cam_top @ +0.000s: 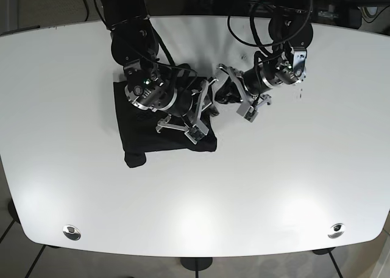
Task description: Fold the T-shirt properly
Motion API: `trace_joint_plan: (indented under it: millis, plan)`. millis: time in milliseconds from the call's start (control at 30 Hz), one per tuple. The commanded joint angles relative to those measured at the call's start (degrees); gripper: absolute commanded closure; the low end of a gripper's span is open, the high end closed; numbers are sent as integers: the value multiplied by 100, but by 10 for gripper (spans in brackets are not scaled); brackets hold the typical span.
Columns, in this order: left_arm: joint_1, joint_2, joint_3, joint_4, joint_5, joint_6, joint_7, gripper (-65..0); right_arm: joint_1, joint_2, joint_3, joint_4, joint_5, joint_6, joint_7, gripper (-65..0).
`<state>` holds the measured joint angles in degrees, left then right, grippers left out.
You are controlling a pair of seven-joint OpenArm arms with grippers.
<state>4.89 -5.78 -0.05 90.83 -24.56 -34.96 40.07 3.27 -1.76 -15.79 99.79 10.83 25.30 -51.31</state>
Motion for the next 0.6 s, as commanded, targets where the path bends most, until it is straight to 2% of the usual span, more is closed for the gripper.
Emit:
trace_joint_plan:
  millis: [33,67,133,233,300,333,367,433,500,600]
  plan:
    - [87,-156,-148,407,-125,-42,-126,-21,-23,-13,124,514,117,33,142,-365]
    - [140,-279,-210,592,-125,-42,-135,-21,-76,-39,441,786,135,41,142,-400]
    - [149,-385,-219,838,-89,-25,-126,-21,-94,-31,915,953,504,41,142,-398]
    - [202,-420,-131,1111,-72,-7,-126,-22,82,92,1935,821,1163,6,142,-387]
    - [175,-411,221,1146,-72,2,-144,-22,302,251,2331,390,1295,-2,133,-335]
    - [131,-420,432,1155,-72,2,-153,-22,425,339,2498,171,1304,-2,142,-285]
    - [-27,-411,731,1128,-63,10,-153,-22,627,488,2726,-225,1295,33,168,-198]
    - [-238,-323,1293,1005,122,169,-161,-22,952,673,2858,-911,1304,41,186,-71]
    - [-335,-94,1601,926,429,450,-179,-22,1119,866,2867,-1306,1304,50,265,-59]
    - [-335,284,1689,601,746,485,-495,-22,1119,919,2841,-1886,1269,50,845,-65]
